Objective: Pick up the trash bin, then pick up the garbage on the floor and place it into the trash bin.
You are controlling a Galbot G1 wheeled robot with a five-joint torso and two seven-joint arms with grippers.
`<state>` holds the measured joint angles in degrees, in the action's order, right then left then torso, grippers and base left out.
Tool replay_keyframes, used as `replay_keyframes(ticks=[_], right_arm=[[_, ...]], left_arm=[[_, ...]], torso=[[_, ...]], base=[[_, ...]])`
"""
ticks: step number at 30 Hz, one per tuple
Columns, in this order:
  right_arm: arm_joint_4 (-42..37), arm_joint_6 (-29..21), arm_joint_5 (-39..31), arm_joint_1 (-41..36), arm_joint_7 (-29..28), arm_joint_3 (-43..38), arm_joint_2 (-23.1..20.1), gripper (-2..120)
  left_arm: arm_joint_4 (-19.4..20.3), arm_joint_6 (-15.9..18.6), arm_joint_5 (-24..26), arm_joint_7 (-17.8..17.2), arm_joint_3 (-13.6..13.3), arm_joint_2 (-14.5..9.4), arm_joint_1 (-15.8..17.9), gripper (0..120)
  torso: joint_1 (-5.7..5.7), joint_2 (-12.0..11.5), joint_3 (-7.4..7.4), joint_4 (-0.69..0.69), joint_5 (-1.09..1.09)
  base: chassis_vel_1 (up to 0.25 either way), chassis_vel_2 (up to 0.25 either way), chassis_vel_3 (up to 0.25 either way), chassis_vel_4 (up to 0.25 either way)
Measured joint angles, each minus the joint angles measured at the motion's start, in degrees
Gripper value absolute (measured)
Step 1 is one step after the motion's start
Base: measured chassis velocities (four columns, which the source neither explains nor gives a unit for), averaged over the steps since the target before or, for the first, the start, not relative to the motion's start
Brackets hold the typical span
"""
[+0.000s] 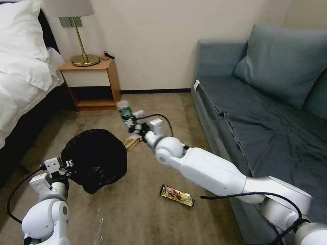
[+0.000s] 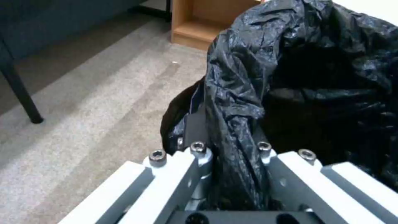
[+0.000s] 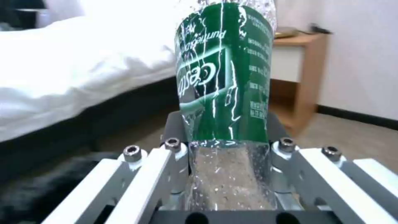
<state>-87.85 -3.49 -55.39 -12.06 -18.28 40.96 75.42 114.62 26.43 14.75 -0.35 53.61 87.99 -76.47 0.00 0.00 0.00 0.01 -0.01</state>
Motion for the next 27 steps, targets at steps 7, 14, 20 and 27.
replay_keyframes(ticks=[7, 14, 20, 27], right_arm=[[2.42, 0.24, -0.21, 2.06, -0.9, 6.3, 4.09, 22], [7.49, 1.58, 1.34, 1.5, -0.48, 10.14, 7.85, 22], [9.09, 1.55, 3.35, -0.45, 0.75, 11.04, 8.44, 28], [8.37, 0.86, 4.49, -1.1, 1.1, 11.37, 8.02, 54]], left_arm=[[-0.68, -0.12, -0.11, 0.01, -0.57, 0.33, 0.87, 4], [-0.25, -0.18, -0.17, 0.0, -1.18, 0.76, 0.91, 4], [0.07, -0.17, -0.48, 0.0, -1.38, 1.06, 0.94, 4], [0.07, -0.14, -0.97, 0.05, -1.41, 1.33, 1.04, 4]], torso=[[0.0, 0.0, 0.0, 0.0, 0.0], [0.0, 0.0, 0.0, 0.0, 0.01], [0.0, 0.0, 0.0, -0.01, 0.01], [0.0, 0.0, 0.0, -0.01, 0.01]], base=[[0.0, 0.0, 0.0, 0.0], [0.0, 0.0, 0.0, 0.0], [0.0, 0.0, 0.0, 0.0], [0.0, 0.0, 0.0, 0.0]])
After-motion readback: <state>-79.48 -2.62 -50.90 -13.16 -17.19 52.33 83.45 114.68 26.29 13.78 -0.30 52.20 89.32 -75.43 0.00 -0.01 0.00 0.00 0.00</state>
